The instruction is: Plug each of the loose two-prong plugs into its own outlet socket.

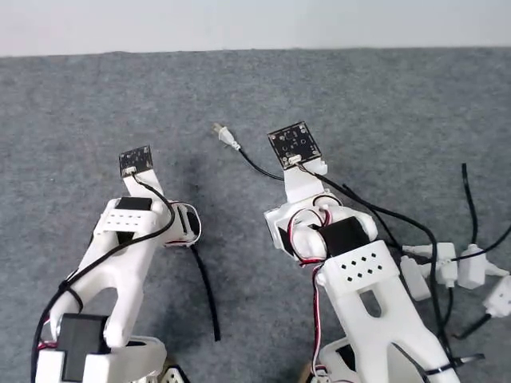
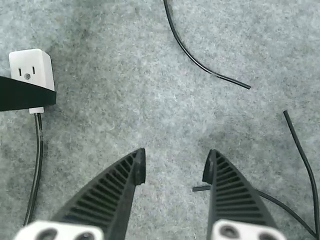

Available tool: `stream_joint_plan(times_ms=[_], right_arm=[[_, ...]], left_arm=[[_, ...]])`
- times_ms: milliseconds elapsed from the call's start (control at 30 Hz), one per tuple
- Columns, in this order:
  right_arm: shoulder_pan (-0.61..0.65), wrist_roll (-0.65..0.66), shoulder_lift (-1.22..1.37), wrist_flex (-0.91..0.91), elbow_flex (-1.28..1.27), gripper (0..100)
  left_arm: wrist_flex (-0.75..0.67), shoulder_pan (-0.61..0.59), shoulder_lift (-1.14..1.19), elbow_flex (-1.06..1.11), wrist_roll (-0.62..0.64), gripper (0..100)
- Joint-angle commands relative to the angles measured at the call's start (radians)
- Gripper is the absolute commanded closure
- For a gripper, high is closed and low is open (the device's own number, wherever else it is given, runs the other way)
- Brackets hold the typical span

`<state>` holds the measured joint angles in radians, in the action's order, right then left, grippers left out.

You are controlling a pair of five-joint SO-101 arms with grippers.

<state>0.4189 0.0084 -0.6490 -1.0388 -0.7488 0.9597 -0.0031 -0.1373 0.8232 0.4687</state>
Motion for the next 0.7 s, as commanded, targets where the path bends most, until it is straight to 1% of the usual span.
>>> stream_joint_plan(times_ms=[0, 267, 500, 667], right_arm=[[0.007, 0.012, -0.031, -0.008, 0.011, 81.6], [0.007, 0.012, -0.031, -0.008, 0.011, 81.6], [0.007, 0.012, -0.031, -0.008, 0.011, 81.6], [0.007, 0.012, -0.031, -0.008, 0.011, 81.6]], left_arm=[[-0.017, 0.002, -0.046, -0.016, -0.009, 75], [-0.017, 0.006, -0.034, -0.122, -0.002, 75], [-0.023, 0.009, -0.034, -0.142, -0.002, 75], [-0.049, 0.066, -0.034, -0.145, -0.002, 75]])
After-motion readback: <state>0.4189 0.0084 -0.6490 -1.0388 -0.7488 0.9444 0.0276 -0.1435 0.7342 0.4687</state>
